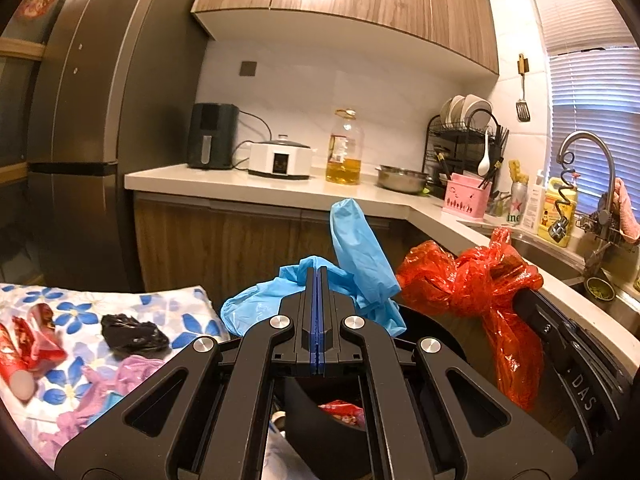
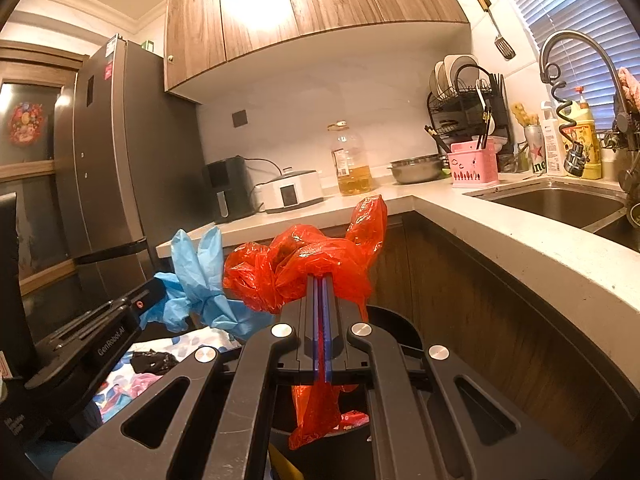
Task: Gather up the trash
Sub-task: 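Carry the blue glove and red bag over the black bin with both tools, then open both tools to drop the glove and bag into the bin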
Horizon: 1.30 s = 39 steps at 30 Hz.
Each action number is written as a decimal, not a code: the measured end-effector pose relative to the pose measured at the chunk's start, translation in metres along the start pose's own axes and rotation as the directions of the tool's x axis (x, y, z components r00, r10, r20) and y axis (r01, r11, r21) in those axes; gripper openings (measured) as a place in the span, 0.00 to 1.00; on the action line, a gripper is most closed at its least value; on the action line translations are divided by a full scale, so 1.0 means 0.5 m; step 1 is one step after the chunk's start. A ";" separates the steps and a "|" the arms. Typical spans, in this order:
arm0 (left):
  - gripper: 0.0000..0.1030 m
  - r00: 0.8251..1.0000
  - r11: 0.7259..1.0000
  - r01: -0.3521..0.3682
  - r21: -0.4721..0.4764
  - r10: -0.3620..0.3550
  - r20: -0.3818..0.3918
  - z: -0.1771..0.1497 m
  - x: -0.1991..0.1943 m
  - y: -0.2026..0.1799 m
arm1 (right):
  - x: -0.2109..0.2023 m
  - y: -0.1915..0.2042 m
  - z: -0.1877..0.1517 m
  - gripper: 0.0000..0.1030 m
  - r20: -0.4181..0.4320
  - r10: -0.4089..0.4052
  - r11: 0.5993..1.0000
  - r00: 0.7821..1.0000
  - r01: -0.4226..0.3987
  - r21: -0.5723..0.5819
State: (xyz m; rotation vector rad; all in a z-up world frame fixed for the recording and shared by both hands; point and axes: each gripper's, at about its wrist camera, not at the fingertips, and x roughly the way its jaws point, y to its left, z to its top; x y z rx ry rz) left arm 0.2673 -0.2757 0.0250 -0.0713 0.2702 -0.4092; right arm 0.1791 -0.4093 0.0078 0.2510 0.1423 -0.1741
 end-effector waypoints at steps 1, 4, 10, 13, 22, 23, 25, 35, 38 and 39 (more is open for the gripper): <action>0.00 1.000 1.000 0.002 0.001 -0.002 -0.002 -0.002 0.005 -0.001 | 0.005 -0.001 -0.001 0.02 -0.001 -0.002 1.000 1.000 0.002 0.002; 0.00 1.000 1.000 0.015 0.004 -0.015 -0.012 -0.007 0.022 -0.004 | 0.017 -0.002 -0.002 0.02 -0.010 -0.002 1.000 1.000 0.002 0.004; 0.00 0.999 0.999 0.034 0.010 -0.033 -0.029 -0.019 0.048 -0.014 | 0.039 0.001 -0.010 0.03 -0.026 0.000 1.000 1.000 0.000 -0.006; 0.00 0.998 0.999 0.043 0.010 -0.043 -0.040 -0.025 0.060 -0.013 | 0.047 -0.003 -0.012 0.03 -0.033 0.001 1.000 0.999 -0.001 -0.005; 0.00 0.995 0.997 0.072 0.017 -0.071 -0.075 -0.039 0.088 -0.013 | 0.079 -0.011 -0.021 0.04 -0.076 0.005 1.000 0.997 -0.005 -0.004; 0.00 0.994 0.997 0.077 0.019 -0.075 -0.079 -0.041 0.089 -0.014 | 0.080 -0.012 -0.020 0.04 -0.077 0.006 1.000 0.997 -0.006 -0.003; 0.00 0.993 0.996 0.085 0.030 -0.082 -0.086 -0.044 0.092 -0.016 | 0.081 -0.013 -0.020 0.05 -0.076 0.008 1.000 0.997 -0.009 -0.004; 0.15 0.987 0.993 0.114 0.013 -0.112 -0.112 -0.054 0.101 -0.009 | 0.079 -0.027 -0.014 0.25 -0.072 -0.002 1.000 0.997 0.003 0.013; 0.24 0.986 0.993 0.119 0.013 -0.116 -0.116 -0.057 0.103 -0.010 | 0.072 -0.033 -0.014 0.29 -0.064 -0.009 1.000 0.998 0.010 0.024; 0.26 0.986 0.993 0.118 0.008 -0.116 -0.117 -0.057 0.102 -0.008 | 0.068 -0.036 -0.013 0.31 -0.060 -0.011 1.000 0.998 0.012 0.029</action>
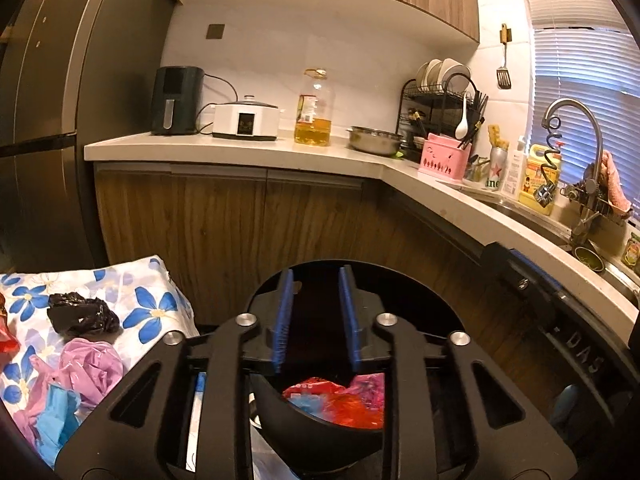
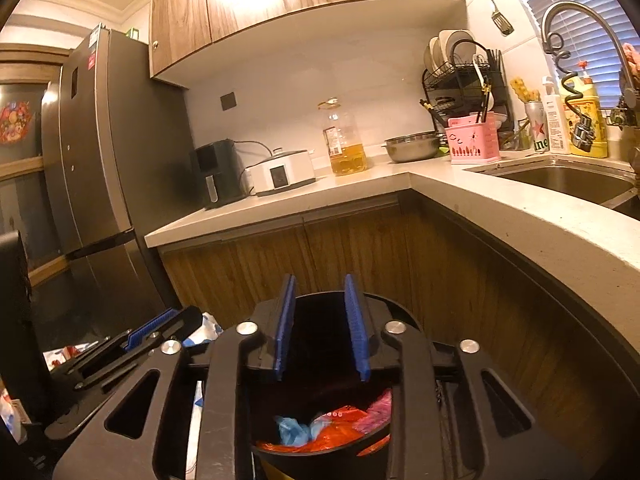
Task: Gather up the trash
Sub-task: 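Open both tools to drop the glove and bag into the bin, then grasp the blue glove with the right tool while the left tool grasps the pink glove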
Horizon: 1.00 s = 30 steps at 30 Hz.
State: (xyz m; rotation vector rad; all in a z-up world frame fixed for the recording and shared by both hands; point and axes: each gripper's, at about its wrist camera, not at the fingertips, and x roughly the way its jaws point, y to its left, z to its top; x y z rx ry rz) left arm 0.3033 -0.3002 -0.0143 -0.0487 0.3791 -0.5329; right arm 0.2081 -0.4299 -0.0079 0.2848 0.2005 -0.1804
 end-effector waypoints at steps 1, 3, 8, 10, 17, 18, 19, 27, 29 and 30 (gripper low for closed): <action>0.32 1.000 1.000 -0.001 -0.007 0.001 0.000 0.000 -0.002 0.003 | -0.003 -0.002 0.001 0.31 0.001 -0.002 1.000 1.000 0.002 0.003; 0.39 1.000 1.000 -0.010 -0.022 0.010 0.010 0.000 -0.011 0.011 | -0.007 -0.002 0.001 0.34 -0.001 -0.004 1.000 1.000 0.004 0.004; 0.69 0.998 0.998 -0.057 -0.031 0.058 0.036 -0.004 -0.052 0.024 | -0.022 0.005 -0.005 0.46 -0.006 -0.001 1.000 1.000 0.002 0.005; 0.78 0.994 0.995 -0.093 -0.038 0.095 0.057 -0.012 -0.081 0.030 | -0.027 0.007 -0.008 0.52 -0.012 0.004 1.000 1.000 -0.004 0.007; 0.83 0.975 0.979 -0.191 -0.069 0.198 0.101 -0.046 -0.171 0.062 | -0.064 0.023 -0.024 0.62 -0.012 0.037 0.999 0.999 -0.037 0.017; 0.83 0.968 0.973 -0.222 -0.070 0.228 0.106 -0.056 -0.189 0.072 | -0.070 0.029 -0.026 0.62 -0.013 0.041 0.999 0.999 -0.041 0.013; 0.83 0.962 0.967 -0.245 -0.069 0.251 0.109 -0.061 -0.201 0.080 | -0.076 0.034 -0.029 0.62 -0.012 0.044 0.999 0.999 -0.043 0.007; 0.83 0.917 0.917 -0.374 -0.140 0.388 0.091 -0.098 -0.299 0.169 | -0.115 0.078 -0.046 0.62 0.002 0.068 0.998 0.998 -0.068 -0.002; 0.83 0.909 0.908 -0.393 -0.145 0.407 0.086 -0.106 -0.323 0.190 | -0.124 0.094 -0.051 0.62 0.005 0.077 0.997 0.997 -0.077 -0.014; 0.83 0.907 0.905 -0.400 -0.146 0.414 0.083 -0.109 -0.330 0.197 | -0.128 0.105 -0.055 0.62 0.005 0.083 0.996 0.997 -0.083 -0.023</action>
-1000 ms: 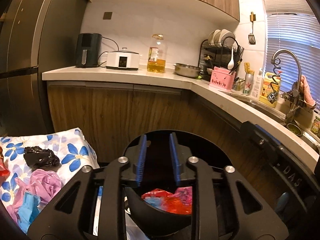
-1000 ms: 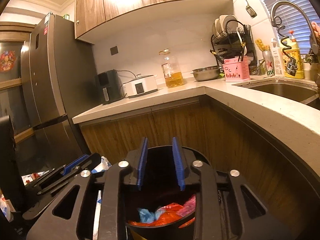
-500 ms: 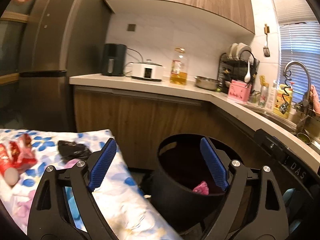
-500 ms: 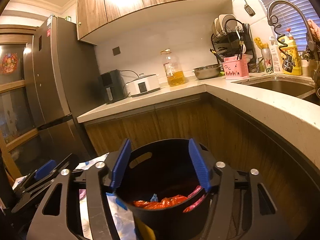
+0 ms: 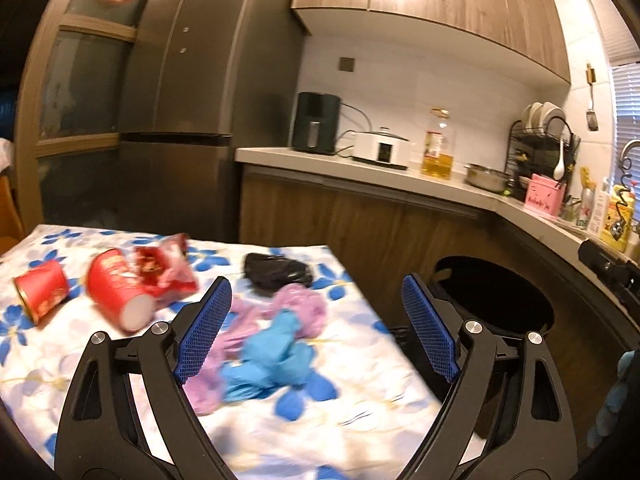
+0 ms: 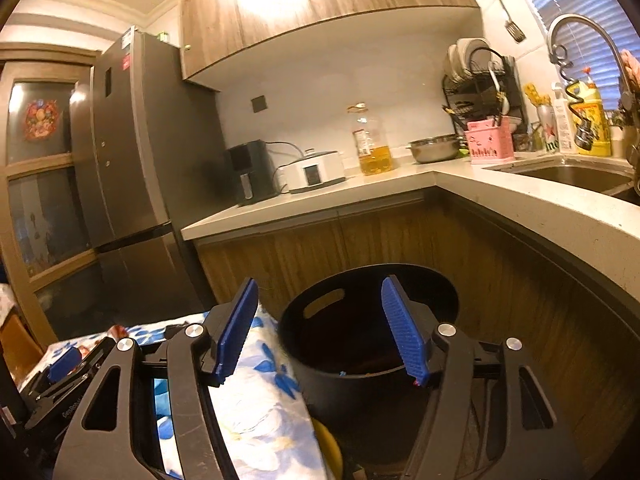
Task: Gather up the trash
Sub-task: 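Grasp the blue glove with the right tool while the left tool grasps the pink glove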
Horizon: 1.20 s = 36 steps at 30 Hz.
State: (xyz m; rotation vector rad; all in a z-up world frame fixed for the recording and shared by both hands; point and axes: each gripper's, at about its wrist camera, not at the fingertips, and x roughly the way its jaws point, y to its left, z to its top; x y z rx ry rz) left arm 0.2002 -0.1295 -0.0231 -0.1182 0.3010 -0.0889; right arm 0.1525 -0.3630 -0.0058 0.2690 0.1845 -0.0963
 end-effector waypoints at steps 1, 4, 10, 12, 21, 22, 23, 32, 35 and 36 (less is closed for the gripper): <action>0.83 1.000 1.000 -0.009 -0.003 0.009 -0.004 -0.001 -0.004 0.011 | -0.003 0.008 -0.004 0.62 0.001 0.005 1.000 1.000 -0.005 -0.006; 0.83 0.999 0.999 -0.036 -0.012 0.036 -0.007 -0.011 -0.019 0.054 | -0.007 0.037 -0.020 0.62 -0.015 0.034 0.999 0.999 -0.035 -0.012; 0.83 0.994 0.994 -0.109 -0.015 0.109 -0.015 -0.031 -0.041 0.125 | 0.009 0.113 -0.070 0.62 -0.084 0.100 0.993 0.991 -0.105 -0.052; 0.83 0.992 0.991 -0.128 -0.030 0.127 -0.018 -0.036 -0.049 0.155 | 0.020 0.142 -0.091 0.62 -0.116 0.127 0.989 0.985 -0.135 -0.063; 0.83 0.983 0.980 -0.183 -0.073 0.184 0.002 -0.041 -0.085 0.243 | 0.088 0.269 -0.178 0.58 -0.244 0.206 0.965 0.948 -0.239 -0.111; 0.83 0.982 0.980 -0.186 -0.075 0.186 0.001 -0.040 -0.086 0.250 | 0.100 0.281 -0.185 0.57 -0.261 0.211 0.963 0.942 -0.246 -0.110; 0.83 0.982 0.979 -0.190 -0.075 0.191 0.001 -0.040 -0.087 0.255 | 0.110 0.292 -0.192 0.56 -0.276 0.213 0.961 0.937 -0.251 -0.113; 0.83 0.980 0.977 -0.199 -0.078 0.199 -0.010 -0.045 -0.085 0.279 | 0.169 0.343 -0.231 0.46 -0.358 0.202 0.957 0.912 -0.262 -0.127; 0.83 0.979 0.976 -0.203 -0.080 0.202 -0.020 -0.049 -0.082 0.282 | 0.191 0.350 -0.246 0.37 -0.400 0.197 0.956 0.895 -0.266 -0.125; 0.83 0.979 0.975 -0.206 -0.081 0.204 -0.023 -0.050 -0.081 0.283 | 0.195 0.351 -0.248 0.33 -0.409 0.195 0.955 0.891 -0.267 -0.126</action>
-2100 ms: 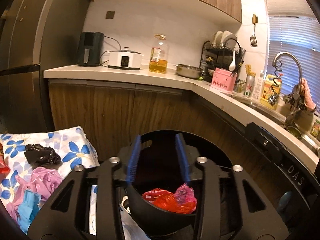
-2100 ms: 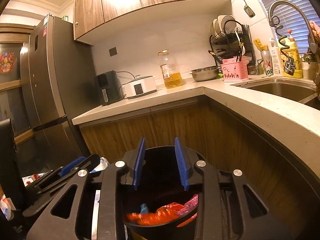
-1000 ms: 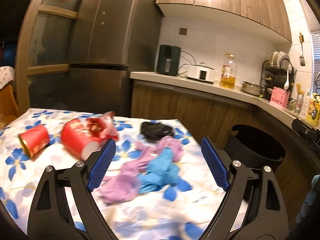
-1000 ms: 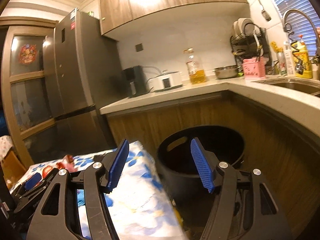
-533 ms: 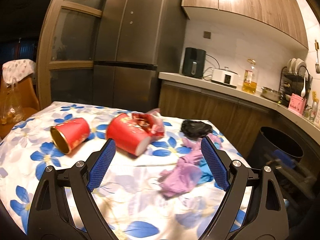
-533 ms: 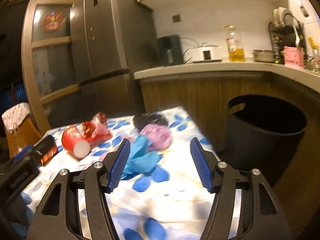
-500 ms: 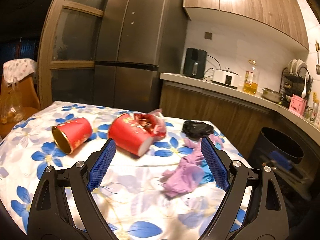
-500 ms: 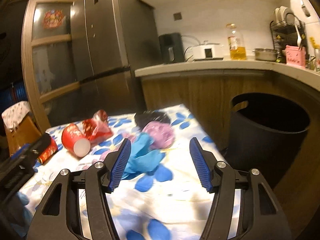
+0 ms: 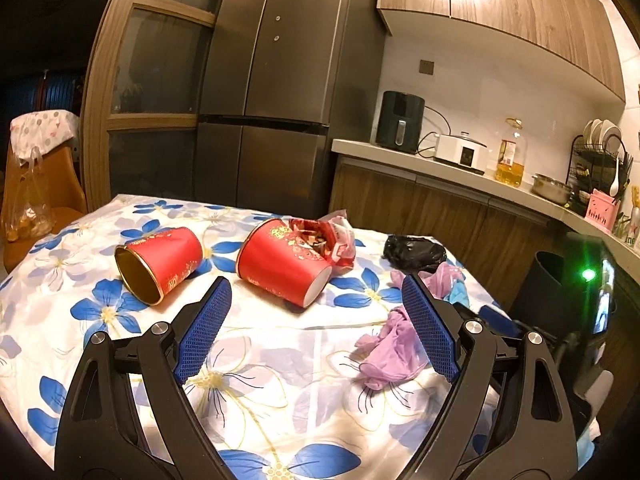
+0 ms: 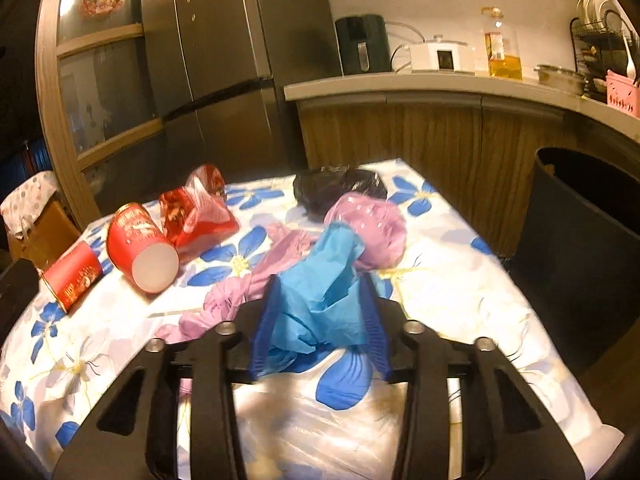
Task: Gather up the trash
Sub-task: 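Grasp the blue glove with the right tool while the left tool grasps the pink glove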
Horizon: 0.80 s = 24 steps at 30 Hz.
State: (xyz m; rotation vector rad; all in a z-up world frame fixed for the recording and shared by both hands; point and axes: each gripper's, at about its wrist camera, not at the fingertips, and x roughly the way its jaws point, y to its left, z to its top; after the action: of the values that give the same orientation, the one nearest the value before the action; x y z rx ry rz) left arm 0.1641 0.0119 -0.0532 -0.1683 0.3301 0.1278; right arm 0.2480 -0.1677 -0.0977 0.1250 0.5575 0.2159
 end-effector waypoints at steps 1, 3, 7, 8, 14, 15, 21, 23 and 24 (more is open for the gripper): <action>0.83 1.000 1.000 -0.002 -0.001 0.002 -0.004 -0.002 0.002 0.001 | 0.008 0.001 -0.002 0.28 -0.018 0.000 1.000 1.000 0.000 -0.004; 0.83 1.000 1.000 -0.003 -0.005 0.002 -0.013 -0.005 0.006 0.002 | 0.016 -0.001 -0.004 0.19 -0.038 0.010 1.000 0.999 -0.010 -0.004; 0.83 1.000 1.000 -0.001 0.002 0.001 -0.017 -0.011 0.009 0.001 | 0.013 -0.003 -0.005 0.04 -0.038 0.032 0.999 0.999 -0.032 0.000; 0.83 1.000 1.000 -0.002 0.006 0.002 -0.018 -0.013 0.010 0.000 | 0.010 -0.003 -0.004 0.03 -0.034 0.035 0.999 0.999 -0.035 0.002; 0.83 0.999 1.000 0.022 0.014 -0.022 -0.041 -0.019 0.022 -0.018 | -0.049 -0.020 0.010 0.02 0.051 0.026 1.000 0.998 -0.026 0.005; 0.83 0.998 0.999 0.031 0.013 -0.030 -0.049 -0.021 0.027 -0.020 | -0.064 -0.024 0.013 0.02 0.074 0.017 1.000 0.997 -0.017 0.002; 0.83 0.990 0.997 0.072 0.041 -0.067 -0.124 -0.034 0.087 -0.081 | -0.126 -0.057 0.029 0.02 0.142 0.003 0.999 0.990 -0.008 0.038; 0.81 0.985 0.996 0.070 0.061 -0.059 -0.160 -0.041 0.110 -0.100 | -0.147 -0.068 0.034 0.02 0.163 0.000 0.999 0.987 -0.008 0.048; 0.77 0.981 0.995 0.070 0.075 -0.055 -0.186 -0.047 0.122 -0.110 | -0.155 -0.070 0.036 0.02 0.171 -0.001 0.999 0.985 -0.008 0.051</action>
State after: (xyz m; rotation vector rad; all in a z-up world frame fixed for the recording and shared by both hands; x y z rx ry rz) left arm 0.2227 -0.0400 -0.0874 -0.1100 0.5130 0.0359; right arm 0.1997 -0.2212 -0.0490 0.1931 0.3918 0.1921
